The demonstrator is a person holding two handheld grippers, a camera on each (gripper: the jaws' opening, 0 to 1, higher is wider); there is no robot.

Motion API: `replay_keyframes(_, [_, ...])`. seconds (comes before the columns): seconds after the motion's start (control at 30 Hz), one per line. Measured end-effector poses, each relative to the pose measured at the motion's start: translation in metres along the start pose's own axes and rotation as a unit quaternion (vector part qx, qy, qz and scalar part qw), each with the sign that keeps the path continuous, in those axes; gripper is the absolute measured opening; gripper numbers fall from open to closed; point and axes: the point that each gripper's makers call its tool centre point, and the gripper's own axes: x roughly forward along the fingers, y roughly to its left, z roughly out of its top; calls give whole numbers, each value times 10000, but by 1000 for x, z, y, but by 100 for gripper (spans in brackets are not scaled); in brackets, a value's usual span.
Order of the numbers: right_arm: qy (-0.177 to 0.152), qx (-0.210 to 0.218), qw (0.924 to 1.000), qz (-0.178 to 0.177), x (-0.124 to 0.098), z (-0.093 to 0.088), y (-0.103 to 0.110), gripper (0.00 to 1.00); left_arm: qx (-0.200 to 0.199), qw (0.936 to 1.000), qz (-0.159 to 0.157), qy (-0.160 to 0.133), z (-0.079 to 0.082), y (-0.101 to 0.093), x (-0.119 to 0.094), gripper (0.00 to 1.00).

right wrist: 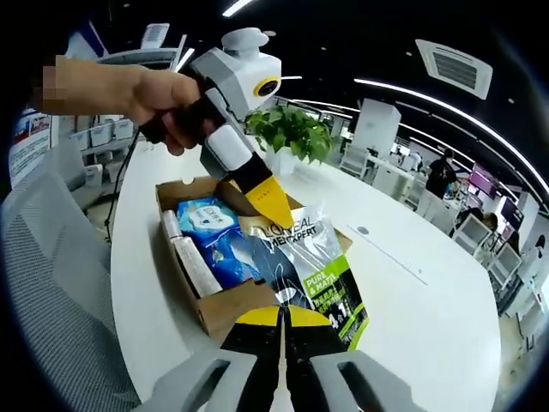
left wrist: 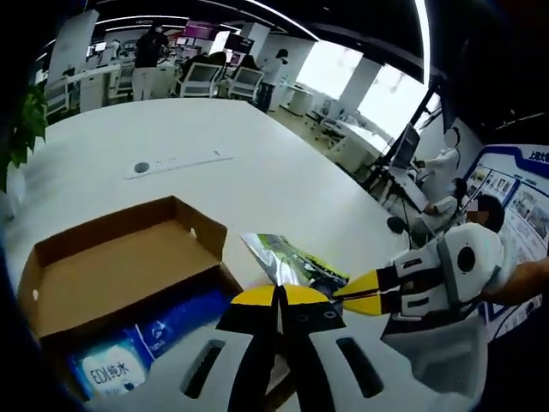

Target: Operate the shoe box by opening the lid, removing the specified soft item, and placing it in the target area until the item is outside and the box remains undamaged.

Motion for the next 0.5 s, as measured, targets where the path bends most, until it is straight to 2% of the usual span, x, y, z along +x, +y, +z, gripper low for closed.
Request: replay_keyframes(0.5, [201, 195, 9996, -15, 8, -32, -12, 0, 135, 9996, 72, 248, -9, -2, 29, 0])
